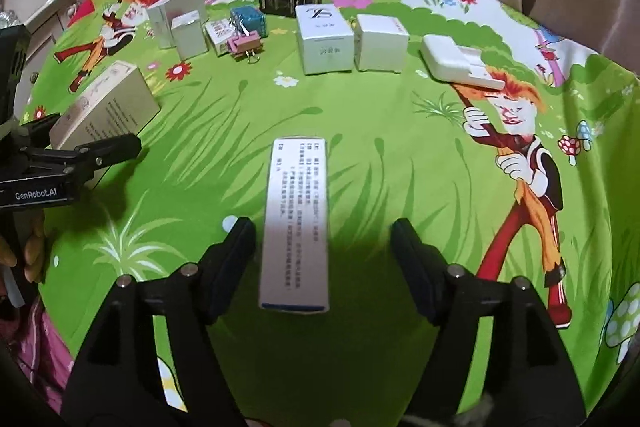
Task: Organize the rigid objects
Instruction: 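Carry both held boxes over to the purple-rimmed storage box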
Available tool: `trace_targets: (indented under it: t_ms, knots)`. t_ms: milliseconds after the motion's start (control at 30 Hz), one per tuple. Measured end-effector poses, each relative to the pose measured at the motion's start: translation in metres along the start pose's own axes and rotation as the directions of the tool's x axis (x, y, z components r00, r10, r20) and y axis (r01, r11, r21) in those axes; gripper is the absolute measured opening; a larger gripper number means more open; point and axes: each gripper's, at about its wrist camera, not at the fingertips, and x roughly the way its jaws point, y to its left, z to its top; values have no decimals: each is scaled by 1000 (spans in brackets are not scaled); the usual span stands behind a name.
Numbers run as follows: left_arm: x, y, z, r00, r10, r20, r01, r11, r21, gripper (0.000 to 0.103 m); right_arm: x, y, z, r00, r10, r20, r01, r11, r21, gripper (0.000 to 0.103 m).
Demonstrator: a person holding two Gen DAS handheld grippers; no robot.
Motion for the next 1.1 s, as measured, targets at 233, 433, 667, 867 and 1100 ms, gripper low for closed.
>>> trace_targets:
  t_ms: [233,433,667,867,1100]
  knots:
    - [2,-2,0,999,33,-3,-33,999,7,89,0,2,-2,999,-20,26,19,1000,19,74]
    - [7,-5,1,995,102,-20,-101,995,24,92,0,2,-1,999,-26,26,26,1000,15,74]
    - [0,-1,-1,991,136,16,-136,991,0,52,-3,10,0,998,-32,51,33,999,-20,28]
    - [-27,-13,-33,995,100,25,-101,994,36,52,-18,39,-21,998,14,65,-12,999,-33,28]
    - [-57,-26,-55,996,61,62,-62,998,23,52,-61,47,-42,982,45,181,-48,999,10,28]
